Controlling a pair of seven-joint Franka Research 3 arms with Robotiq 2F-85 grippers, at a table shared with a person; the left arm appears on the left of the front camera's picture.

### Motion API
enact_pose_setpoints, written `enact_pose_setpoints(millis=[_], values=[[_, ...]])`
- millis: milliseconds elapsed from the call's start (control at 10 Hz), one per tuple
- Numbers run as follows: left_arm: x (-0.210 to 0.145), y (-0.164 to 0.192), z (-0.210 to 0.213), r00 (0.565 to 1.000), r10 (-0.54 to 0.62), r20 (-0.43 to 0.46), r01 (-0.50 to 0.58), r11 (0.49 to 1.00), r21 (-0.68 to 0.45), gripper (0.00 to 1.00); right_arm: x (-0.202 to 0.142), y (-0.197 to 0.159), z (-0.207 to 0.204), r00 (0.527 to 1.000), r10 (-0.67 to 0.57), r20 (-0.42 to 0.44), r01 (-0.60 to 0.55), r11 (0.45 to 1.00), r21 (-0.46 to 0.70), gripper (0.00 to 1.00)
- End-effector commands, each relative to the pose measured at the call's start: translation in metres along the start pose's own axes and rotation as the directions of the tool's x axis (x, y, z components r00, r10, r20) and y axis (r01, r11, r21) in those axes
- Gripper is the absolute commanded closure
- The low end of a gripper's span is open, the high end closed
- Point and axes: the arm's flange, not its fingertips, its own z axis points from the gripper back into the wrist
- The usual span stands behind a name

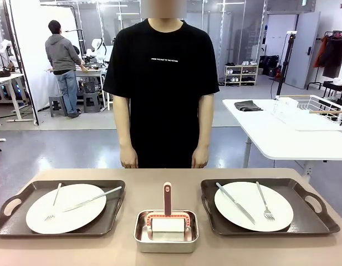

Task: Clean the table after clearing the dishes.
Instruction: When the left (or right) Handle tray is removed, use the left hand (or right hand) to clean the left (or right) side of the table with the Lint Roller.

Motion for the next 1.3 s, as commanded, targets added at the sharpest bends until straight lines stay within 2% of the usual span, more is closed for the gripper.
enact_pose_setpoints(millis=[0, 500, 600, 700, 1200], values=[[-0.011, -0.005, 0.012, 1.0, 0.025, 0.012, -0.026, 0.998, 0.053, 0.0, -0.002, -0.003, 0.008, 1.0, 0.001, 0.024, -0.001, 1.0, 0.01, 0.0], [-0.026, -0.024, 0.031, 0.998, 0.041, 0.056, -0.048, 0.99, 0.131, 0.0, -0.019, -0.026, 0.04, 0.996, -0.048, 0.074, 0.049, 0.999, -0.012, 0.0], [-0.02, -0.013, 0.034, 0.999, 0.016, 0.041, -0.019, 0.996, 0.082, 0.0, -0.017, -0.027, 0.033, 0.999, -0.025, 0.048, 0.026, 1.0, -0.018, 0.0], [-0.02, -0.013, 0.034, 0.999, 0.016, 0.041, -0.019, 0.996, 0.082, 0.0, -0.013, -0.023, 0.043, 0.996, -0.048, 0.08, 0.049, 0.999, -0.006, 0.0], [-0.02, -0.013, 0.034, 0.999, 0.016, 0.041, -0.019, 0.996, 0.082, 0.0, -0.013, -0.023, 0.043, 0.996, -0.048, 0.08, 0.049, 0.999, -0.006, 0.0]])
